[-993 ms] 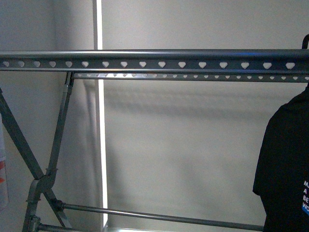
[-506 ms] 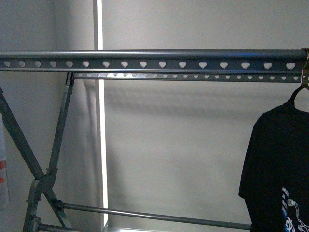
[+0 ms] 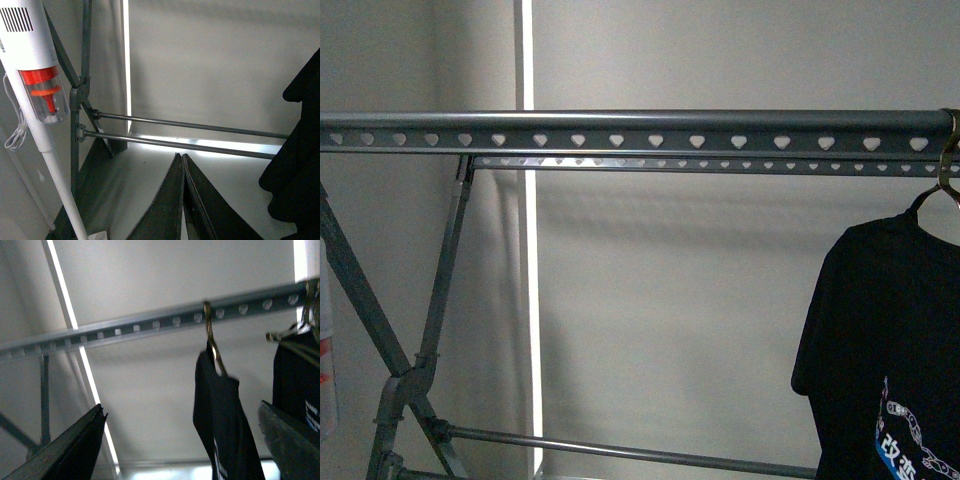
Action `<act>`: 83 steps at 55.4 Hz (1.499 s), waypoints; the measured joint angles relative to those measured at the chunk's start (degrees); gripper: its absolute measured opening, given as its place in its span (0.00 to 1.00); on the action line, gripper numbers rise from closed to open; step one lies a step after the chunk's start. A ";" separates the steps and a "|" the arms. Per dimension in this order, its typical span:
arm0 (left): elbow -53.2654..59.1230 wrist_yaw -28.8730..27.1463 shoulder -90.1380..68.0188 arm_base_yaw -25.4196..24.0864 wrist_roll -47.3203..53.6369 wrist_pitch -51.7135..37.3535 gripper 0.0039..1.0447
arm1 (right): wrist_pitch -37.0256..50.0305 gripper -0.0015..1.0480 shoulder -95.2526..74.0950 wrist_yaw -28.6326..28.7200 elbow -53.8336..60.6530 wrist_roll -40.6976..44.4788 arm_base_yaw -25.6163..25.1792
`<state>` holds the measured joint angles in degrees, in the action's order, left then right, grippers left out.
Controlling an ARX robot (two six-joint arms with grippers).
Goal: Hang clothes on hanger
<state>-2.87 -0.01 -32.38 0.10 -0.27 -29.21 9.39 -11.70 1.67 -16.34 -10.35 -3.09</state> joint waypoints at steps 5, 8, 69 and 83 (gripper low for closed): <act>1.57 0.04 2.16 0.00 0.02 -0.24 0.03 | -11.28 0.65 3.50 -1.27 6.58 7.02 2.62; 1.86 0.04 3.61 0.02 0.15 0.72 0.03 | -11.50 0.52 3.91 -1.62 8.31 8.55 2.78; 1.84 -0.02 32.02 0.02 0.17 28.98 0.03 | -9.60 0.02 11.45 -1.51 15.98 10.19 2.86; 1.84 0.00 32.09 0.02 0.15 29.07 0.10 | -9.60 0.02 11.45 -1.57 15.98 10.19 2.86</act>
<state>-1.04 -0.01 -0.30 0.12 -0.12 -0.14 -0.21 -0.25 0.10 -0.36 -0.16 -0.23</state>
